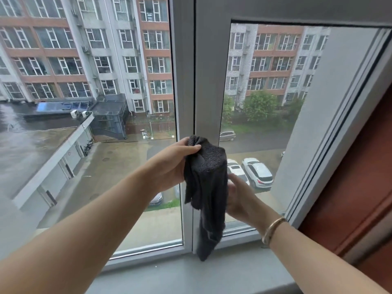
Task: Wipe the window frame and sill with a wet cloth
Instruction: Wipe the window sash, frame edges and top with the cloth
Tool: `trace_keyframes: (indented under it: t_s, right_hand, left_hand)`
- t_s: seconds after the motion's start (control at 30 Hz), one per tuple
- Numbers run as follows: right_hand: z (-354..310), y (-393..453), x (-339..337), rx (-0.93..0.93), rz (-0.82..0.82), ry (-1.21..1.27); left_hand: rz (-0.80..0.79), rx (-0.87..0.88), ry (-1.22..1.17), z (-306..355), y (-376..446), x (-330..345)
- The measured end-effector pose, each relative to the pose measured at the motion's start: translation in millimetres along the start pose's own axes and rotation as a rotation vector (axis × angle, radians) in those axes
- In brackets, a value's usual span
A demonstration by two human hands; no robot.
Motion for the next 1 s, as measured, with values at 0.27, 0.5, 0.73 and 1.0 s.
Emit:
trace_keyframes:
  t_s: [0.27,0.5,0.73,1.0]
  right_hand:
    - [-67.7,-11.3,17.6,-0.227,-0.094,0.288]
    - [-96.8,-6.9,44.4,-0.254,-0.18,0.314]
    - [-77.4,-0.1,54.0,-0.193,-0.205,0.223]
    - [-104.2,-7.7,-39.9,-0.326,0.539,-0.768]
  left_hand:
    - [-0.01,-0.063,-0.047,-44.2,-15.0,-35.0]
    - [0.555,-0.312,0.09,-140.9,-29.1,-90.7]
    - [0.317,-0.153,-0.081,-107.4,-26.1,-58.0]
    - [0.699,0.069,-0.091,-69.5,-43.0,-130.8]
Point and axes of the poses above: each hand's wrist, its own y-axis towards the middle knuckle, its own x-axis out of the palm, z = x × y, the point moved 10 cm from there along y, towards the middle knuckle, and after that the axes turned 3 degrees about -x, right-handed, at the moved point
